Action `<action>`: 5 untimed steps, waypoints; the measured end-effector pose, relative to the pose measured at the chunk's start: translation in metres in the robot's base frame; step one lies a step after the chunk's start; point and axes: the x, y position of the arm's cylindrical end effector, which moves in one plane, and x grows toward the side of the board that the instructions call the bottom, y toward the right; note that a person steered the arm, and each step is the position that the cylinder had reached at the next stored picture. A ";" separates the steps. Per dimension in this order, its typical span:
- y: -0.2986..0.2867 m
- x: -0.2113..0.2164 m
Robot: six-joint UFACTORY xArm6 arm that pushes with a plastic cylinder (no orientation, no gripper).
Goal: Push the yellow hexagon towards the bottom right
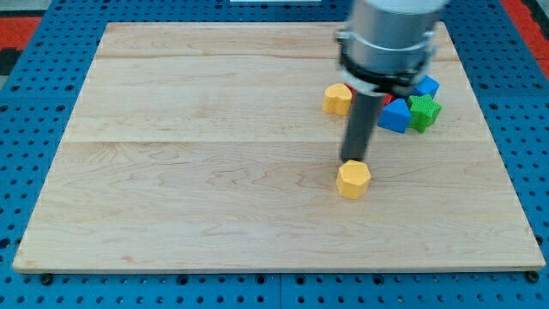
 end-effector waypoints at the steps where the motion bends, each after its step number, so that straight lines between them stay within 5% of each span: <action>1: -0.001 0.001; 4: 0.026 0.087; 5: -0.011 0.090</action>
